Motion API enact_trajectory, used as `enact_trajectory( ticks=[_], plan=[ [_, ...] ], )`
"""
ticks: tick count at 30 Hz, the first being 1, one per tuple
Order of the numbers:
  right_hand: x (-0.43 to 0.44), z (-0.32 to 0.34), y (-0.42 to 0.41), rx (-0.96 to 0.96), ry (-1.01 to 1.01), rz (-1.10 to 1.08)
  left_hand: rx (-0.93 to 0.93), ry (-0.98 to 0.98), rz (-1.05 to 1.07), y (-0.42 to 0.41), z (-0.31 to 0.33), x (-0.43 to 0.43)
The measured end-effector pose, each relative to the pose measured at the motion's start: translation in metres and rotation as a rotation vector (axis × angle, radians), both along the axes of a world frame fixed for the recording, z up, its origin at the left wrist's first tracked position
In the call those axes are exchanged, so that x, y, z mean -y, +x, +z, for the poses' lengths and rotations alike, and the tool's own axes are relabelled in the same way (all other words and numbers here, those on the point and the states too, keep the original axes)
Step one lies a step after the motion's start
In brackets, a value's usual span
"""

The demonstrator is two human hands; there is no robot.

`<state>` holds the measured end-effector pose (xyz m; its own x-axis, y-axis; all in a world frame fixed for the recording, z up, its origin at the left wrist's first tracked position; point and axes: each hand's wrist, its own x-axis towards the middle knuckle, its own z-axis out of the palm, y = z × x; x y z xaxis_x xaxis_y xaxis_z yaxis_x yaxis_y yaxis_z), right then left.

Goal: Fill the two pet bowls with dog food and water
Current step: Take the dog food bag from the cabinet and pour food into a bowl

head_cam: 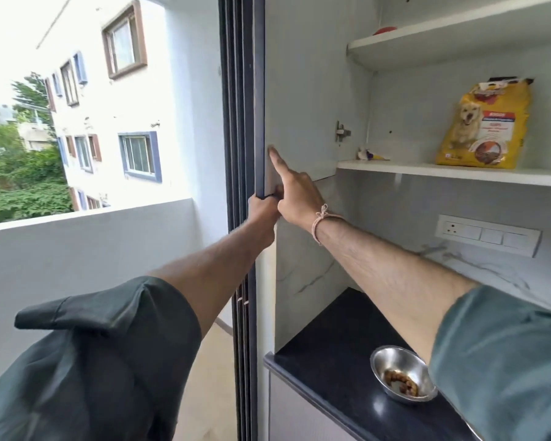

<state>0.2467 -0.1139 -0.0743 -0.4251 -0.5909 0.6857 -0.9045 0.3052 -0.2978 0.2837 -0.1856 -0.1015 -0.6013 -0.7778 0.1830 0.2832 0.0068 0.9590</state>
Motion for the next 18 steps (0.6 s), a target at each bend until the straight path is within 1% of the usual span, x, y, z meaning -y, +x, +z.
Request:
enact_trajectory(
  ticks=[2,6,10,14,16,18],
  plan=[
    [0.014,0.0,0.003,-0.008,0.02,-0.004,0.025,0.032,-0.023,0.003,0.001,0.014],
    [0.051,0.0,0.005,-0.01,0.049,-0.037,0.069,0.058,0.002,0.008,0.003,0.05],
    [0.076,0.0,0.007,-0.009,0.054,-0.065,0.079,0.028,-0.008,0.007,0.001,0.078],
    [0.086,-0.008,0.005,-0.074,0.005,-0.159,0.074,-0.016,-0.058,0.002,-0.006,0.087],
    [0.089,-0.011,0.002,-0.076,-0.024,-0.185,0.048,-0.036,-0.11,-0.002,-0.01,0.088],
    [0.087,-0.01,0.001,-0.076,-0.034,-0.196,0.025,-0.002,-0.167,-0.01,-0.015,0.086]
  ],
)
